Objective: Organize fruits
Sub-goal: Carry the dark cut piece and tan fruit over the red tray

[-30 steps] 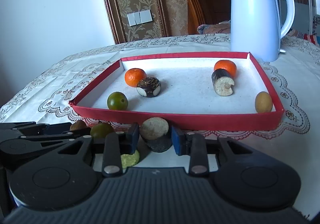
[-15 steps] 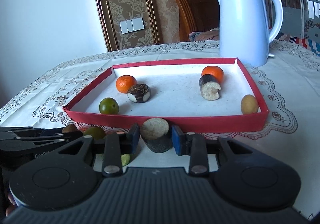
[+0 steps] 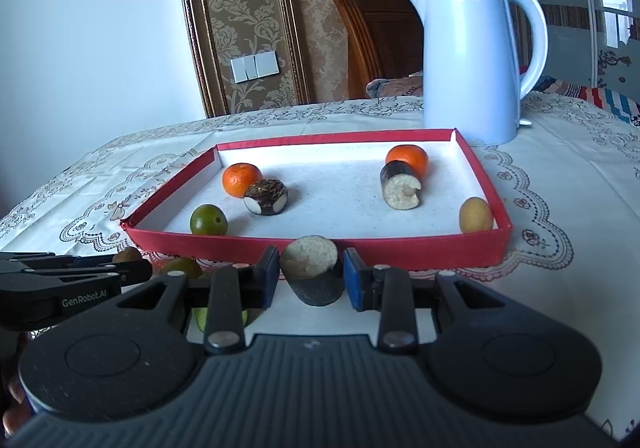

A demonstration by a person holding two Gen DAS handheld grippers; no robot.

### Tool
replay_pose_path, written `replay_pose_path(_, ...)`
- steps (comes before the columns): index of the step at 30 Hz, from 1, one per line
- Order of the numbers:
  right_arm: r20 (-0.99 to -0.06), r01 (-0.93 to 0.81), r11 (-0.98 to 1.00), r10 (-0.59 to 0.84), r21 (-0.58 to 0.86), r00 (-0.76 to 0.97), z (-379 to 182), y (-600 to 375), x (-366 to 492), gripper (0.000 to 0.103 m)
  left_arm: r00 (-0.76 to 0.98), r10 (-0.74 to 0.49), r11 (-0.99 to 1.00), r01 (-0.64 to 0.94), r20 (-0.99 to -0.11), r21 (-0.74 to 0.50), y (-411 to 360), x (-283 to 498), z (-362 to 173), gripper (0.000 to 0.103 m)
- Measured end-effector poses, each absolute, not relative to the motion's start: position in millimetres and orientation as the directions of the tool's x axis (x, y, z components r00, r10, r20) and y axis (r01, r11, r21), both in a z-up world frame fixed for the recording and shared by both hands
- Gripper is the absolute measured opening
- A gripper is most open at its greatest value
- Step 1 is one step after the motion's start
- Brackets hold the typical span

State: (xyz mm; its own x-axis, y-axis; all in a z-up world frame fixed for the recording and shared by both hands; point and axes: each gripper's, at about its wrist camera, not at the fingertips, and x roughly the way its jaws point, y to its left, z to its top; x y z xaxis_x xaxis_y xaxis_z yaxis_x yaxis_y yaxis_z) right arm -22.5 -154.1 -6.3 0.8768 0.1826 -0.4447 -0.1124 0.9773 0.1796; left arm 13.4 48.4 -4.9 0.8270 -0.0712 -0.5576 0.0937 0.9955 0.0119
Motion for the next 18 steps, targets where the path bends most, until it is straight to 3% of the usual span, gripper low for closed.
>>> replay_pose_path(18, -0.415, -0.118, 0.979, 0.178, 0.168, 0.892, 0, -157, -32, 0.032, 0.852, -0.089, 0.994, 0.111, -0.516, 0.011, 42, 2, 13, 0.027)
